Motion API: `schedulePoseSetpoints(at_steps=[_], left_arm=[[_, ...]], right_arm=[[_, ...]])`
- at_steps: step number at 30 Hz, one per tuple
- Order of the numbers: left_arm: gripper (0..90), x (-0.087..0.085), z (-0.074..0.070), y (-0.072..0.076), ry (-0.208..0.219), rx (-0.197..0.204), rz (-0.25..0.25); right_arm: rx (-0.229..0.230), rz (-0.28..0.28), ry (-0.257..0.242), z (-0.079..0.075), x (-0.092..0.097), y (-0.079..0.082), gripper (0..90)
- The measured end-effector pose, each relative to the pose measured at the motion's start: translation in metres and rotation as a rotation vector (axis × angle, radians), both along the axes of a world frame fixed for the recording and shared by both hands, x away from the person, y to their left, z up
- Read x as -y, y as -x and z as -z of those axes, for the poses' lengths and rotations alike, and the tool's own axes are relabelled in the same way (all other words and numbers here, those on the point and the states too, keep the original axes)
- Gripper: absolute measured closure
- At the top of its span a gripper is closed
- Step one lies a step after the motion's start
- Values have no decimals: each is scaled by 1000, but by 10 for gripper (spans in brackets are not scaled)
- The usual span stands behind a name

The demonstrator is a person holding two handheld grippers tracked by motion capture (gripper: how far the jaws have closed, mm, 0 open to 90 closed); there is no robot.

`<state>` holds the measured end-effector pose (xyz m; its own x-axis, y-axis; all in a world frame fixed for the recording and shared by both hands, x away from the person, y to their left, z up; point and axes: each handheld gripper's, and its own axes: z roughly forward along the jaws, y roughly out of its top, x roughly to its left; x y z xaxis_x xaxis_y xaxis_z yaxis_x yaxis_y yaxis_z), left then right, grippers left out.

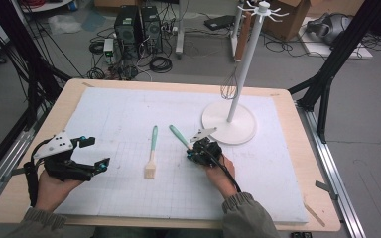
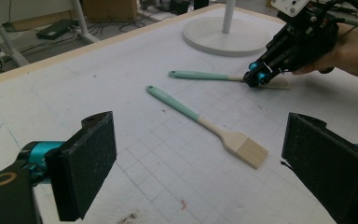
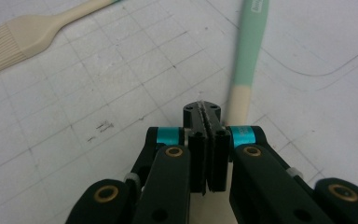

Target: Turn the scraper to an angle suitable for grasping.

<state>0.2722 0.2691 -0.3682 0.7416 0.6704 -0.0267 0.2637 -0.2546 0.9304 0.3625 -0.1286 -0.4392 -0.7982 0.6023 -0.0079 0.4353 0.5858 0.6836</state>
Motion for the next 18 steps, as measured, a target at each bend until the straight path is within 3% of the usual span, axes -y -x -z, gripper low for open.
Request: schedulePoseSetpoints(at_steps=[8, 18], left_arm=[[104, -3, -1, 1, 4, 5, -9], [105, -5, -2, 2, 2, 5, -14]], right_arm=[[-7, 12, 36, -3, 5, 4, 899], [-19, 11, 43, -5, 22, 5, 899]])
